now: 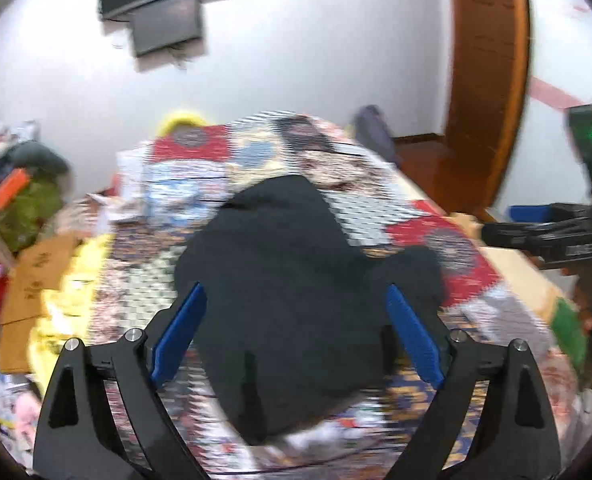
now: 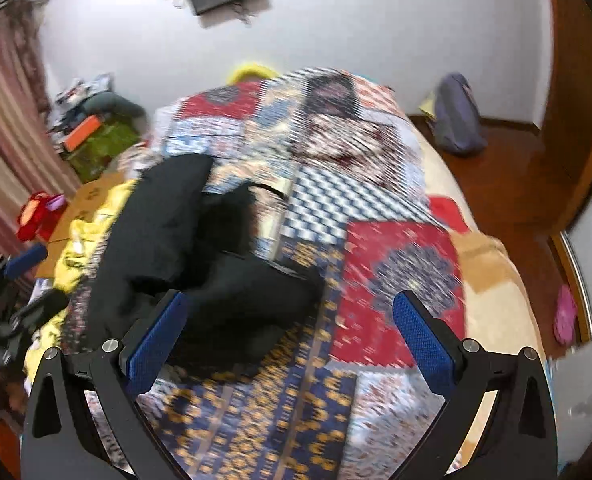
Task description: Fold large clothes
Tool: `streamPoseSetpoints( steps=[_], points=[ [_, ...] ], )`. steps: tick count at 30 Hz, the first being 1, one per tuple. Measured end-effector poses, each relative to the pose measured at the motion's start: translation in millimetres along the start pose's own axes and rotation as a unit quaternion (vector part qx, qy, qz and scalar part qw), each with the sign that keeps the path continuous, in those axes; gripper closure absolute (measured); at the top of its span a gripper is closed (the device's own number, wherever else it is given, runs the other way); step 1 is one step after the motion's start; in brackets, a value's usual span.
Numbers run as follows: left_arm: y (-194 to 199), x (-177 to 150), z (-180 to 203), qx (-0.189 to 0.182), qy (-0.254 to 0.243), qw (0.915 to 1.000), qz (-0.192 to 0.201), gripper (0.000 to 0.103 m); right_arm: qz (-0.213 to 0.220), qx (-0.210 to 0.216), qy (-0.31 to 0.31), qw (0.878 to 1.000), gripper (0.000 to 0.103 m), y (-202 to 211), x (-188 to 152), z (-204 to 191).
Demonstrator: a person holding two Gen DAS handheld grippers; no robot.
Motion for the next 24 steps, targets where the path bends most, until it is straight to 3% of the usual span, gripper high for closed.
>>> streamPoseSetpoints(
  steps=[6, 9, 11, 17, 24],
  points=[
    [-39, -35, -56, 0.024, 0.049, 0.9958, -0.074, 0.012, -0.005, 0.052, 0.035, 0.998, 0.001, -20, 11, -63],
    [-59, -61, -54, 0.001, 0.072, 0.9913, -0.11, 0.011, -0.017, 0.066, 0.048, 0.996, 0.001, -34, 8, -82],
    [-62, -70, -51, -0.01, 0.093, 0.99, -0.106, 0.011, -0.028, 0.069, 0.055, 0.996, 0.001, -45, 3, -89],
    [-63, -74, -47, -0.022, 0.104, 0.9888, -0.105, 0.011, -0.073, 0.041, 0.044, 0.996, 0.001, -76, -28, -63],
    [-73, -82, -30, -0.031, 0.09, 0.9897, -0.107, 0.007, -0.119, 0.052, 0.017, 0.991, 0.0, -95, -67, -32]
  ],
)
Point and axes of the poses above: each gripper's, at about its wrist camera, not at the fingertips, and y roughly against the way its jaws point, z to its right, x to its top, the point moved 10 cm from there along -y, roughly the way its jaws point, and after that the axes turned 2 degrees about -y, right-handed, at the moved point
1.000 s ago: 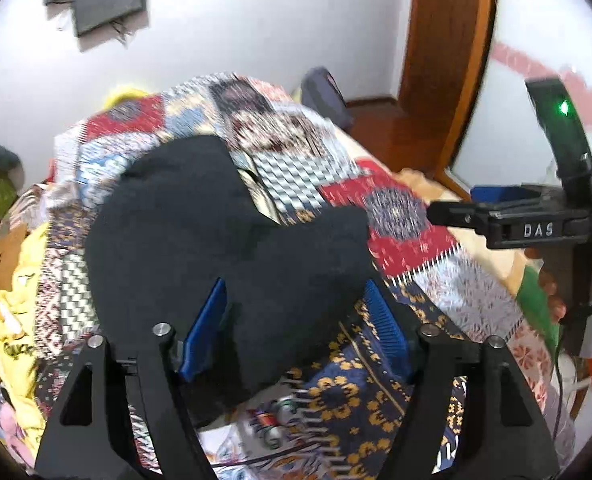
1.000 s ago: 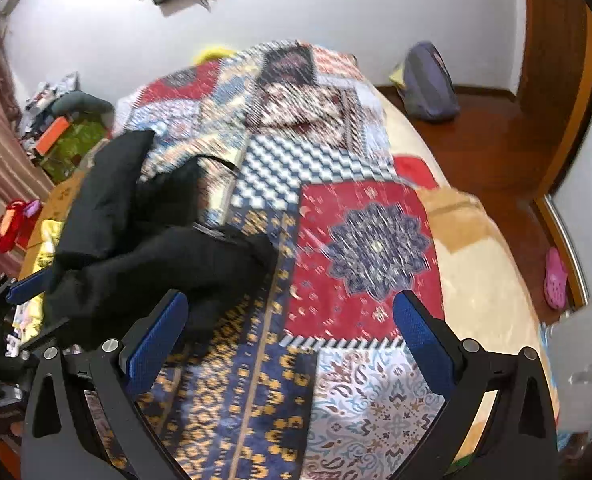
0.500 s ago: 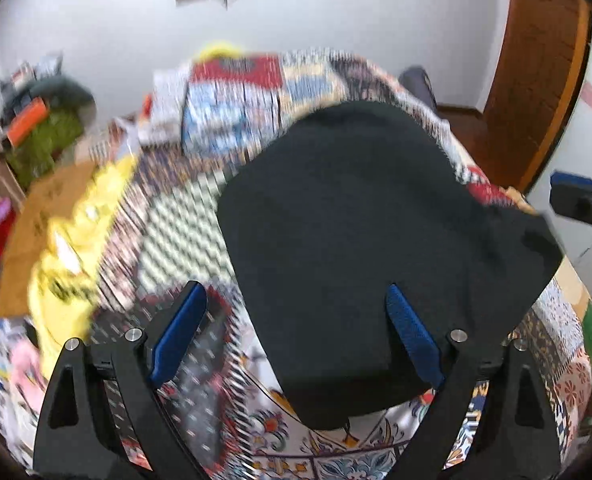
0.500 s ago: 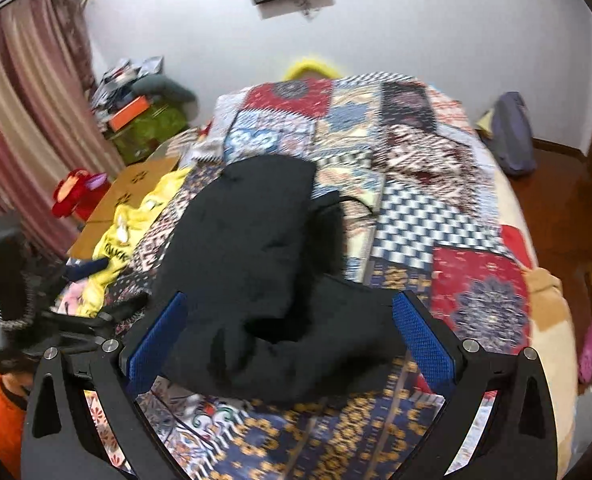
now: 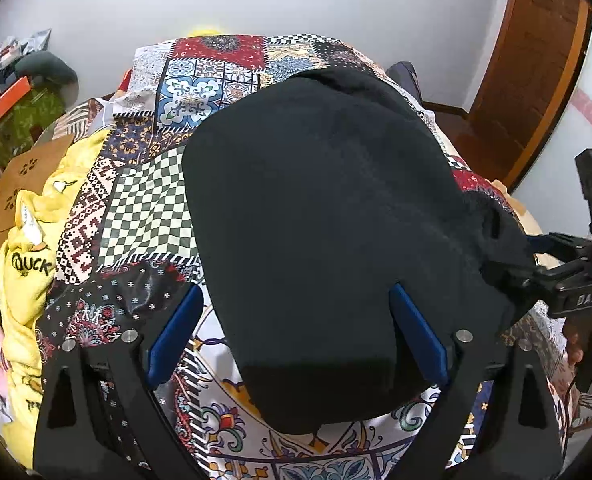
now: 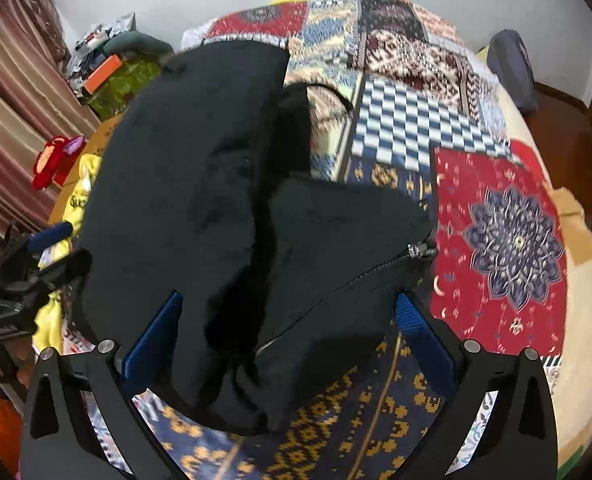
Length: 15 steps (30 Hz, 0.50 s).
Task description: Fold large clothes
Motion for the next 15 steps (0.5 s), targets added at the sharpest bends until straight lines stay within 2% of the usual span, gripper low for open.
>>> streamPoseSetpoints(
  steps=[6, 11, 13, 15],
  points=[
    [3, 0, -5, 0.0, 0.006, 1.0, -0.002, 0.007, -0.008, 0.02, -0.023, 1.0, 0.0, 6, -3, 0],
    [21, 10, -19, 0.053, -0.02, 0.9982, 0.022, 0.007, 0.01, 0.017, -0.014, 1.0, 0.0, 26, 7, -4],
    [27, 14, -30, 0.056, -0.01, 0.9979, 0.031, 0.007, 0.022, 0.011, -0.011, 1.0, 0.0, 36, 10, -2],
    [28, 18, -43, 0.044, 0.014, 0.9984, 0.034, 0.007, 0.034, 0.004, -0.012, 0.999, 0.0, 42, 13, 4]
  ],
)
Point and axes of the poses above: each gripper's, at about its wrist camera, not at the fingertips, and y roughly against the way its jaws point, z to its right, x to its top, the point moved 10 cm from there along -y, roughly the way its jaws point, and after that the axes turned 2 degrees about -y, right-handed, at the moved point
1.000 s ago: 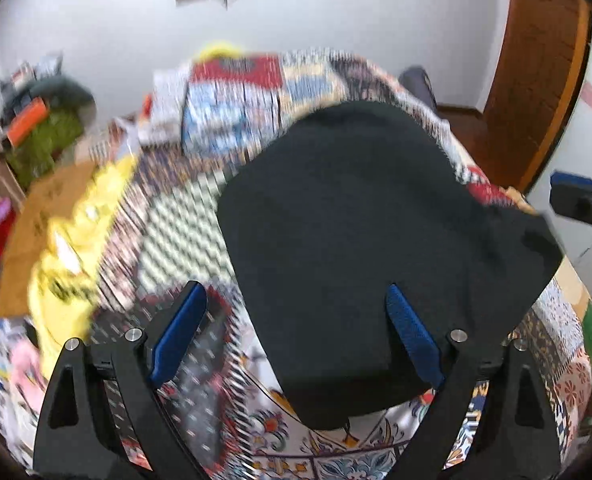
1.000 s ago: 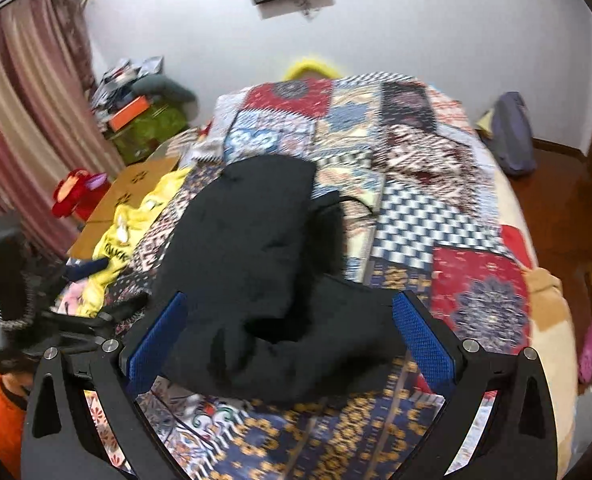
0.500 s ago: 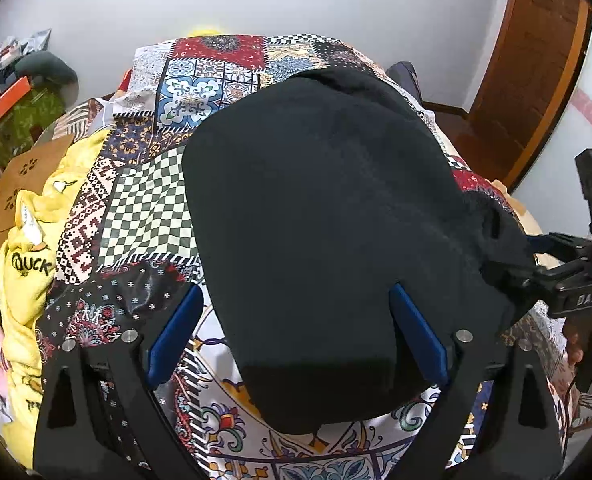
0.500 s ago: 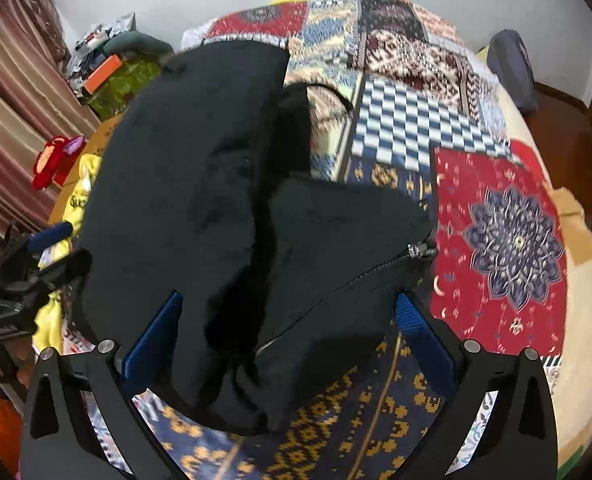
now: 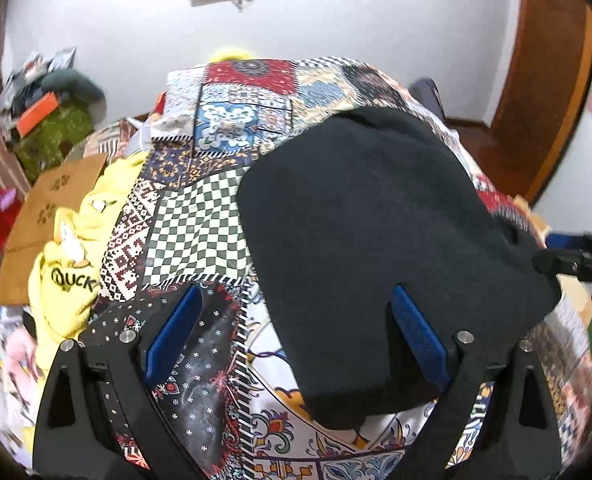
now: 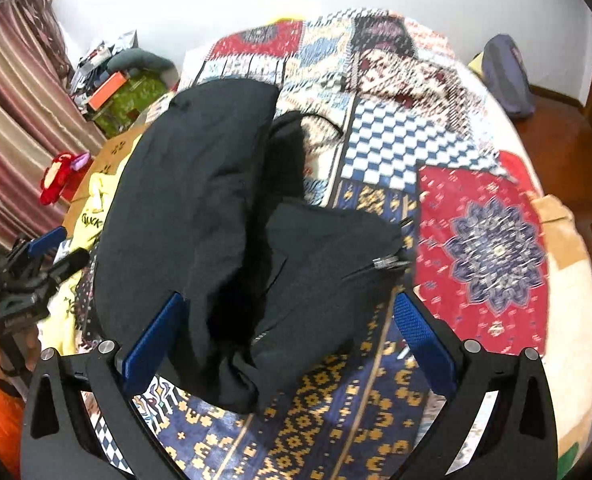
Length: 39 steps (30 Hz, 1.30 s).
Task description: Fold large clothes
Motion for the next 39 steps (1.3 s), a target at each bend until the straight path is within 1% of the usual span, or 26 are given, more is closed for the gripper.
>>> streamPoseSetpoints(
  steps=[2, 3, 5, 7, 8, 10, 13, 16, 17, 21, 23, 26, 27, 29, 32, 34, 35, 37, 39],
  points=[
    [-5, 1, -12, -0.02, 0.027, 0.9994, -0.009, 0.006, 0.009, -0.003, -0.01, 1.0, 0.0, 3, 4, 10],
    [-12, 0, -18, -0.037, 0.046, 0.998, -0.021, 0.006, 0.011, -0.004, -0.02, 1.0, 0.0, 4, 4, 17],
    [-26, -6, -24, -0.076, 0.08, 0.9927, -0.049, 0.006, 0.007, -0.009, -0.035, 0.999, 0.0, 2, 4, 30],
    [-40, -12, -23, -0.121, 0.112, 0.9835, -0.075, 0.006, 0.0, -0.011, -0.06, 0.998, 0.0, -4, 1, 48],
    [-48, -15, -21, -0.144, 0.129, 0.9773, -0.086, 0.006, -0.005, -0.009, -0.072, 0.997, 0.0, -7, -1, 55],
    [-57, -17, -19, -0.186, 0.158, 0.9655, -0.09, 0.003, -0.025, 0.0, -0.1, 0.995, 0.0, -19, -7, 66],
    [-66, -13, -12, -0.227, 0.186, 0.9514, -0.093, 0.0, -0.038, 0.044, -0.131, 0.99, 0.0, -30, -8, 68],
    [-78, -9, -3, -0.264, 0.205, 0.9371, -0.102, 0.0, -0.059, 0.07, -0.144, 0.985, 0.0, -45, -7, 63],
    [-81, -7, -2, -0.27, 0.208, 0.9343, -0.107, 0.0, -0.068, 0.079, -0.146, 0.984, 0.0, -52, -8, 59],
    [-92, -1, 1, -0.264, 0.209, 0.9358, -0.107, 0.0, -0.095, 0.088, -0.131, 0.983, 0.0, -78, -10, 45],
    [-96, 0, 0, -0.271, 0.214, 0.9321, -0.109, 0.0, -0.093, 0.107, -0.139, 0.98, 0.0, -84, -7, 39],
    [-104, -2, -4, -0.289, 0.226, 0.922, -0.123, 0.0, -0.089, 0.13, -0.139, 0.978, 0.003, -86, -1, 31],
    [-106, -2, -4, -0.294, 0.231, 0.9183, -0.129, 0.0, -0.091, 0.137, -0.14, 0.976, 0.006, -87, -1, 28],
    [-108, -2, -4, -0.293, 0.234, 0.9168, -0.136, 0.0, -0.09, 0.135, -0.138, 0.977, 0.01, -88, 0, 24],
    [-109, 1, 0, -0.285, 0.231, 0.9196, -0.142, 0.0, -0.09, 0.141, -0.137, 0.976, 0.023, -87, 0, 21],
    [-108, 3, 3, -0.284, 0.225, 0.9212, -0.141, 0.0, -0.09, 0.166, -0.147, 0.971, 0.047, -84, 1, 16],
    [-108, 3, 3, -0.283, 0.224, 0.9223, -0.138, 0.001, -0.09, 0.173, -0.151, 0.969, 0.052, -82, 4, 14],
    [-109, 10, 6, -0.274, 0.214, 0.9289, -0.128, 0.005, -0.085, 0.171, -0.148, 0.97, 0.063, -78, 9, 11],
    [-100, 15, 9, -0.267, 0.198, 0.9361, -0.116, 0.011, -0.075, 0.165, -0.139, 0.974, 0.07, -72, 15, 8]
  ],
)
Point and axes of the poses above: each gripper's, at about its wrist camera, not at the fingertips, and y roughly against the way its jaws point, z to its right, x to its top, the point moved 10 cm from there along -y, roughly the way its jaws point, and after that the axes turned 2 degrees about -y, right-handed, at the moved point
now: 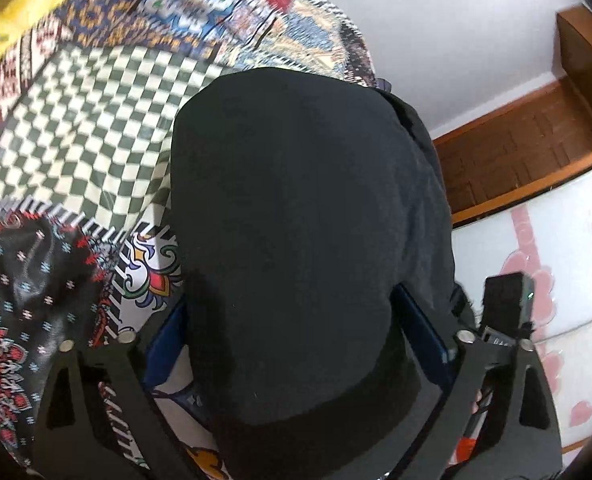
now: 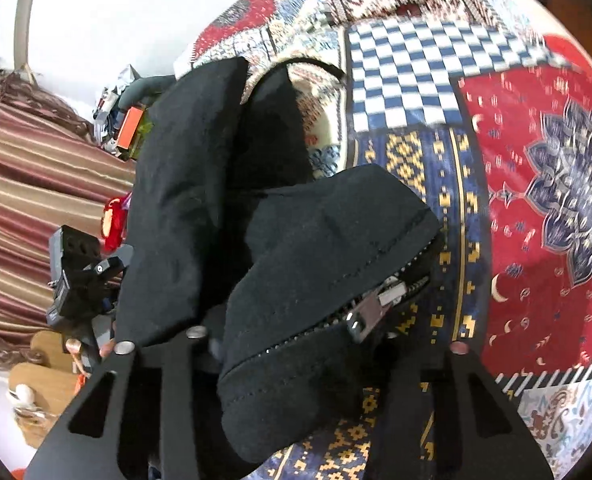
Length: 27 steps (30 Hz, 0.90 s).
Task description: Fold large clothes
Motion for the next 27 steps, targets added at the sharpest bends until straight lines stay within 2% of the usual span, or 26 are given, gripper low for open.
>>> streamPoseSetpoints(
  steps=[6, 9, 14, 19, 27],
  points=[
    [26, 7, 22, -0.019, -0.032, 0.9989, 0.027, 0.021, 0.02, -0.012, 0.05, 0.998, 0.083, 16, 19, -35],
    [48, 15, 26, -0.025, -0.045, 0.9973, 0.052, 0.024, 0.027, -0.018, 0.073, 0.997, 0.083, 15, 28, -54],
    [94, 45, 23, -0.024, -0.055, 0.9937, 0.094, 0.025, 0.041, 0.0, 0.095, 0.995, 0.083, 9, 45, -86],
    [140, 73, -1, -0.016, -0.054, 0.9896, 0.133, 0.026, 0.047, 0.022, 0.121, 0.991, 0.083, -18, 68, -133],
    [187, 108, -87, 0.027, -0.026, 0.9881, 0.149, 0.026, 0.019, 0.048, 0.141, 0.989, 0.084, -103, 87, -190]
  ],
)
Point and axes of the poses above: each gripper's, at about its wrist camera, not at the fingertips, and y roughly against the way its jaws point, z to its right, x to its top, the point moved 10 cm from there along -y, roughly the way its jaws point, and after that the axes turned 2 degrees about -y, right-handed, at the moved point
